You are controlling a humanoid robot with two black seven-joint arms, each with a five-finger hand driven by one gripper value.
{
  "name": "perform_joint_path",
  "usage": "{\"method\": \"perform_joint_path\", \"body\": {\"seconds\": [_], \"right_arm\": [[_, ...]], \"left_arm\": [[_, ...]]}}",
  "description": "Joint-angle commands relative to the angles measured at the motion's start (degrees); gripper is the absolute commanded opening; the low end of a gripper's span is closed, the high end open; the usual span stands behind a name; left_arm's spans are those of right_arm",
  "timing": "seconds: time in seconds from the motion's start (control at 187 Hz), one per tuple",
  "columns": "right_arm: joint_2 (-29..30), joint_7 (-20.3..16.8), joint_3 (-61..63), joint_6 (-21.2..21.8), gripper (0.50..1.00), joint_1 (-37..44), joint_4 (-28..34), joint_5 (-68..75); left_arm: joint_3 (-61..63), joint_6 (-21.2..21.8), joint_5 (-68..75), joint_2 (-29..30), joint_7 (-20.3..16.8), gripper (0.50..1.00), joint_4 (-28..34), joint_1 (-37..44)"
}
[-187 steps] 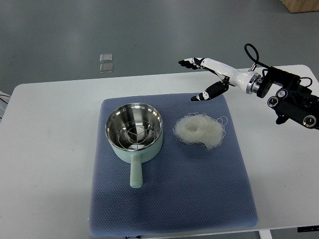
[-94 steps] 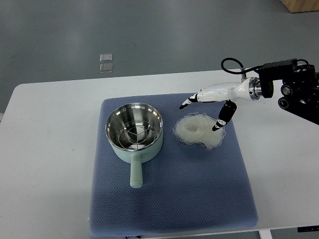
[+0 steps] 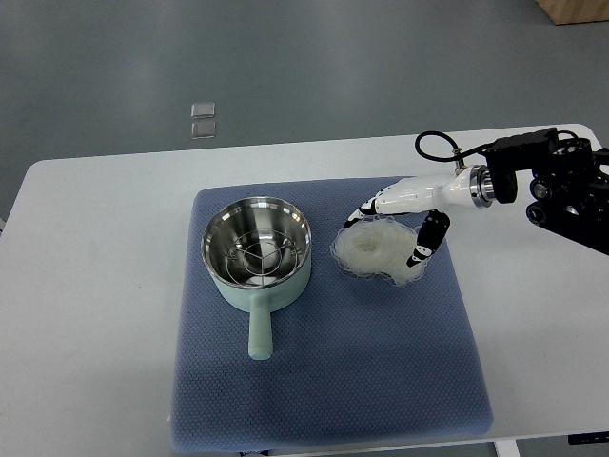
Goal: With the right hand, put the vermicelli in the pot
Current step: 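Close the right hand fingers around the vermicelli bundle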
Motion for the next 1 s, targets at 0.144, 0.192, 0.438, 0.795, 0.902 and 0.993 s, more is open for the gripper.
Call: {"method": "perform_joint_path", "body": {"seconds": [0.144, 0.192, 0.438, 0.795, 0.902, 0.993], "right_arm": [[0.41, -1.69, -0.03, -2.48, 0.924, -2.51, -0.76, -0.27], [0.50, -2.05, -0.03, -2.84, 0.924, -2.69, -0.93, -0.27], [1.91, -3.89, -0.03, -4.07, 0.921, -3.66, -2.16, -0.27], [2.52, -3.89, 0.06, -3.80, 0.823, -4.10, -2.07, -0.19], [2.52, -3.89, 0.06, -3.45, 0.782, -4.18, -2.16, -0.27], [2.61, -3.89, 0.06, -3.19, 0.709, -4.18, -2.16, -0.27]], "left_arm": [[0.00, 0.01, 0.00, 0.00, 0.00, 1.000, -0.01, 0.01], [0.00, 0.01, 0.00, 0.00, 0.00, 1.000, -0.01, 0.01], [0.00, -0.08, 0.00, 0.00, 0.00, 1.000, -0.01, 0.01], [0.00, 0.01, 0.00, 0.00, 0.00, 1.000, -0.01, 0.01], [0.00, 0.01, 0.00, 0.00, 0.00, 1.000, 0.08, 0.01], [0.00, 0.01, 0.00, 0.00, 0.00, 1.000, -0.01, 0.01]]}}
